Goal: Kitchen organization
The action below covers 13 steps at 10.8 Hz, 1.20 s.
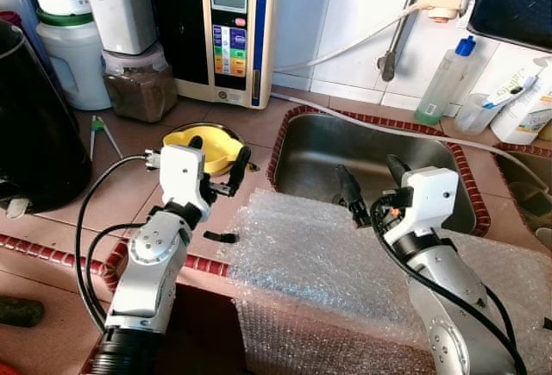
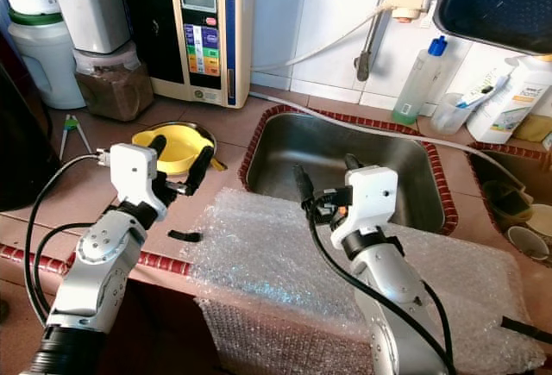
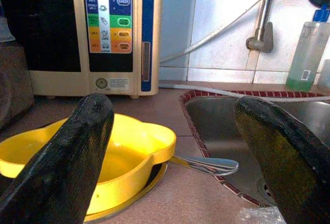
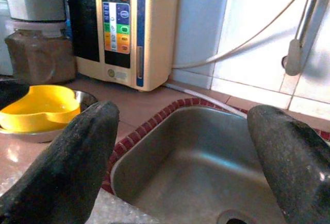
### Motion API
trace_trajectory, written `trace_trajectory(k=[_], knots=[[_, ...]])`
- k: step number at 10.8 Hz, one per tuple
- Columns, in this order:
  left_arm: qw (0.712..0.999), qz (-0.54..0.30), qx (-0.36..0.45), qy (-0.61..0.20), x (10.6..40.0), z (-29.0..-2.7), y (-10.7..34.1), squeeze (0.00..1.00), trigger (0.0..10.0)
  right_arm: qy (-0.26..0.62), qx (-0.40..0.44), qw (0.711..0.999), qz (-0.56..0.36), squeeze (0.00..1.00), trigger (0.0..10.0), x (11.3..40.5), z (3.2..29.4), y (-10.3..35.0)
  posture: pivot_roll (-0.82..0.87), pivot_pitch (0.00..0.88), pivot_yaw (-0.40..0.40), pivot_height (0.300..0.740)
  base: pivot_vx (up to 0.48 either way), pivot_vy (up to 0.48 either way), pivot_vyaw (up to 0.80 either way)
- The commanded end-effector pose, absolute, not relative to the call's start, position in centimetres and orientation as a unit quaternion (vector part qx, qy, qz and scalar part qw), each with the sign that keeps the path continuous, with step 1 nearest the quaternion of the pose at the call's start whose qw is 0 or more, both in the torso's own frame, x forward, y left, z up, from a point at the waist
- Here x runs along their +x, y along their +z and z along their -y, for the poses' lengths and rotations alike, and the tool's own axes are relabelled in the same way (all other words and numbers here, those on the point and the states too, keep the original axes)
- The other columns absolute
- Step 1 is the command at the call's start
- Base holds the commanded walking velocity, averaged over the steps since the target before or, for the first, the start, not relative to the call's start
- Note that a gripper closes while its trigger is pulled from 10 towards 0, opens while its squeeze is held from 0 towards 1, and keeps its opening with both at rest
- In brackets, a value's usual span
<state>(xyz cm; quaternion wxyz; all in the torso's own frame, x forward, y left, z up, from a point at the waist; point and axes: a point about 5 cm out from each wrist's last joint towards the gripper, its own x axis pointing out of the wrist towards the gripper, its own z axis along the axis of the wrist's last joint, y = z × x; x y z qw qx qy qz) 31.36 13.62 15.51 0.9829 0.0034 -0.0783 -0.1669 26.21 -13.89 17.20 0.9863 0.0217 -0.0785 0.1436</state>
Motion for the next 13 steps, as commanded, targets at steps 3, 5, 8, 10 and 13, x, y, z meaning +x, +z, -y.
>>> trace_trajectory(k=[3,5,8,10,13], knots=[[0.980,0.080,0.002,-0.183,31.25,-13.24,15.75,0.00,10.0,0.142,0.023,0.985,0.093,0.00,10.0,26.05,14.24,17.75,0.11,0.000,-0.073,0.740,0.082,0.000,0.00],[0.979,0.081,0.000,-0.188,31.17,-13.08,15.74,0.00,10.0,0.145,0.020,0.985,0.093,0.00,10.0,26.06,14.20,17.71,0.11,0.000,-0.075,0.740,0.291,0.000,0.00],[0.978,0.079,0.001,-0.191,31.12,-13.11,15.67,0.00,10.0,0.145,0.019,0.985,0.091,0.00,10.0,26.09,14.20,17.59,0.11,0.000,-0.075,0.740,0.301,0.000,0.00],[0.978,0.078,0.002,-0.193,31.12,-13.12,15.65,0.00,10.0,0.146,0.016,0.985,0.091,0.00,10.0,26.11,14.19,17.54,0.11,0.000,-0.074,0.740,0.298,0.000,0.00],[0.978,0.078,0.001,-0.194,31.05,-13.11,15.66,0.00,10.0,0.144,0.013,0.985,0.089,0.00,10.0,26.11,14.35,17.43,0.11,0.000,-0.073,0.740,0.000,0.000,0.00]])
